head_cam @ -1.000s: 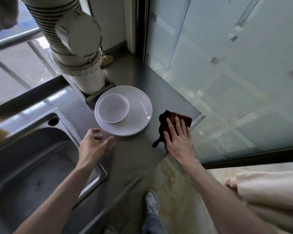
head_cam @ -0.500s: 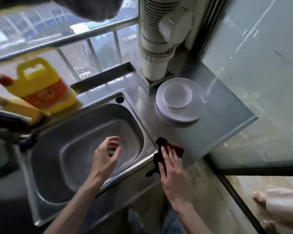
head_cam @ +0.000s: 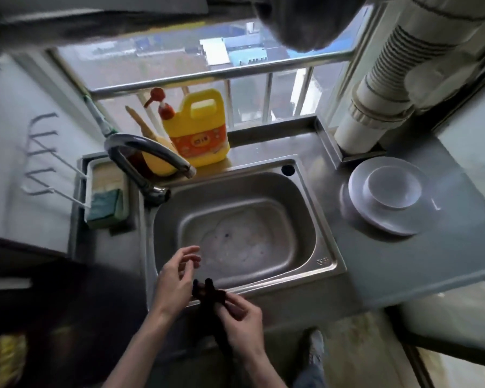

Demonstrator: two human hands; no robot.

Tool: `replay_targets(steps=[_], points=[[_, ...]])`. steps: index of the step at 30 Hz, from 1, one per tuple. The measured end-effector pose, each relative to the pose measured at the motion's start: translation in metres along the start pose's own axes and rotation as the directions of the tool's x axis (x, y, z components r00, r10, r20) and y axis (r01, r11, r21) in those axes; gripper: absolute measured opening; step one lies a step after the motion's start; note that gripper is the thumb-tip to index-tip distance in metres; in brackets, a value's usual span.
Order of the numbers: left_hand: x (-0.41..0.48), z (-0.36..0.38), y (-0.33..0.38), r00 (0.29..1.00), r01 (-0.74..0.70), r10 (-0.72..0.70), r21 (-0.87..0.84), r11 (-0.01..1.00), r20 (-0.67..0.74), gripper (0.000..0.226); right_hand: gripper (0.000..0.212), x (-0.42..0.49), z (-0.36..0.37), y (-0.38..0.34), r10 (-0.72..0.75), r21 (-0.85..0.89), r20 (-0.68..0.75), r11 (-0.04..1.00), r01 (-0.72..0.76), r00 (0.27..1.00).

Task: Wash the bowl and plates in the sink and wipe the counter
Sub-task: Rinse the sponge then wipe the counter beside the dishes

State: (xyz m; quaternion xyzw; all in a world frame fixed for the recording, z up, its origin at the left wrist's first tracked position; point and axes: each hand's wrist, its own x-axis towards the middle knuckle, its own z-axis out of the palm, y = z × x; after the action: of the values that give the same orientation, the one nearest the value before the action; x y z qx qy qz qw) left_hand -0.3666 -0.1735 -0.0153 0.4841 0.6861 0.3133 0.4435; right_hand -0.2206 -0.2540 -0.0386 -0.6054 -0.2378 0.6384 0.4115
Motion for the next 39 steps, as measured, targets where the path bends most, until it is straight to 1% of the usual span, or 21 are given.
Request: replay_targets(steps=[2, 4, 6, 8, 10, 11, 13, 14, 16, 18, 20, 22, 23, 26, 30, 31, 33, 34, 35, 37, 39], points=[[-0.006, -0.013, -0.003, 0.999, 0.025, -0.024, -0.038, 0.999, 0.028, 0.031, 0.017, 0.010, 0.011, -0.022, 0.145, 0.243, 0.037, 0.958, -0.150, 0.989], [-0.011, -0.018, -0.003, 0.997, 0.037, -0.032, -0.065, 0.997, 0.077, 0.025, 0.022, 0.016, 0.007, -0.047, 0.216, 0.397, 0.138, 0.882, -0.254, 0.967], [-0.015, -0.016, -0.001, 0.991, 0.059, -0.047, -0.095, 0.994, 0.122, 0.027, 0.037, 0.020, -0.008, -0.067, 0.228, 0.428, 0.247, 0.846, -0.317, 0.942], [-0.018, -0.007, -0.002, 0.990, 0.060, -0.045, -0.110, 0.992, 0.131, 0.027, 0.036, 0.026, -0.033, -0.081, 0.156, 0.318, 0.222, 0.922, -0.222, 0.963], [-0.020, 0.004, -0.002, 0.991, 0.045, -0.032, -0.104, 0.994, 0.131, 0.029, 0.027, 0.035, -0.070, -0.090, -0.020, 0.042, -0.019, 0.999, 0.021, 1.000], [-0.020, 0.011, -0.001, 0.990, 0.043, -0.029, -0.096, 0.994, 0.135, 0.031, 0.026, 0.042, -0.091, -0.095, -0.152, -0.154, -0.147, 0.980, 0.129, 0.977], [-0.020, 0.026, 0.006, 0.986, 0.027, -0.015, -0.071, 0.997, 0.163, 0.033, 0.027, 0.052, -0.134, -0.110, -0.384, -0.424, -0.262, 0.870, 0.253, 0.885], [-0.017, 0.035, 0.011, 0.984, 0.010, 0.000, -0.055, 0.998, 0.175, 0.033, 0.029, 0.060, -0.156, -0.118, -0.479, -0.530, -0.257, 0.796, 0.291, 0.840], [-0.010, 0.054, 0.023, 0.978, -0.035, 0.039, -0.020, 0.999, 0.204, 0.033, 0.038, 0.078, -0.196, -0.130, -0.612, -0.744, -0.160, 0.590, 0.313, 0.775], [-0.001, 0.077, 0.037, 0.966, -0.103, 0.094, 0.024, 0.994, 0.239, 0.035, 0.058, 0.101, -0.230, -0.133, -0.608, -0.874, -0.058, 0.414, 0.254, 0.792], [0.008, 0.099, 0.051, 0.952, -0.154, 0.136, 0.046, 0.987, 0.274, 0.036, 0.078, 0.119, -0.253, -0.130, -0.474, -0.931, 0.044, 0.299, 0.208, 0.879], [0.015, 0.120, 0.064, 0.938, -0.200, 0.173, 0.063, 0.978, 0.301, 0.036, 0.087, 0.123, -0.263, -0.122, -0.290, -0.954, 0.119, 0.233, 0.191, 0.950], [0.019, 0.128, 0.070, 0.933, -0.218, 0.185, 0.073, 0.973, 0.308, 0.035, 0.088, 0.120, -0.266, -0.118, -0.246, -0.955, 0.137, 0.224, 0.194, 0.959], [0.026, 0.144, 0.080, 0.931, -0.231, 0.190, 0.099, 0.968, 0.311, 0.032, 0.085, 0.101, -0.278, -0.102, -0.243, -0.934, 0.156, 0.280, 0.223, 0.957], [0.031, 0.155, 0.084, 0.941, -0.200, 0.156, 0.120, 0.972, 0.301, 0.031, 0.083, 0.068, -0.270, -0.080, -0.253, -0.933, 0.062, 0.329, 0.146, 0.965], [0.032, 0.157, 0.085, 0.941, -0.193, 0.149, 0.121, 0.974, 0.303, 0.031, 0.077, 0.059, -0.263, -0.074, -0.309, -0.944, 0.024, 0.307, 0.124, 0.951], [0.032, 0.158, 0.085, 0.941, -0.180, 0.134, 0.124, 0.976, 0.311, 0.031, 0.051, 0.042, -0.246, -0.063, -0.451, -0.967, -0.052, 0.245, 0.068, 0.891], [0.031, 0.157, 0.084, 0.939, -0.180, 0.132, 0.127, 0.975, 0.316, 0.031, 0.037, 0.033, -0.237, -0.058, -0.476, -0.970, -0.091, 0.241, 0.030, 0.875], [0.030, 0.155, 0.083, 0.938, -0.180, 0.130, 0.131, 0.975, 0.321, 0.031, 0.031, 0.024, -0.226, -0.054, -0.457, -0.965, -0.124, 0.262, 0.000, 0.881], [0.028, 0.150, 0.082, 0.937, -0.176, 0.126, 0.131, 0.976, 0.325, 0.033, 0.039, 0.007, -0.193, -0.042, -0.368, -0.947, -0.128, 0.322, -0.003, 0.921], [0.026, 0.140, 0.079, 0.942, -0.161, 0.116, 0.120, 0.980, 0.316, 0.034, 0.052, -0.007, -0.151, -0.032, -0.328, -0.926, -0.072, 0.372, 0.059, 0.942]])
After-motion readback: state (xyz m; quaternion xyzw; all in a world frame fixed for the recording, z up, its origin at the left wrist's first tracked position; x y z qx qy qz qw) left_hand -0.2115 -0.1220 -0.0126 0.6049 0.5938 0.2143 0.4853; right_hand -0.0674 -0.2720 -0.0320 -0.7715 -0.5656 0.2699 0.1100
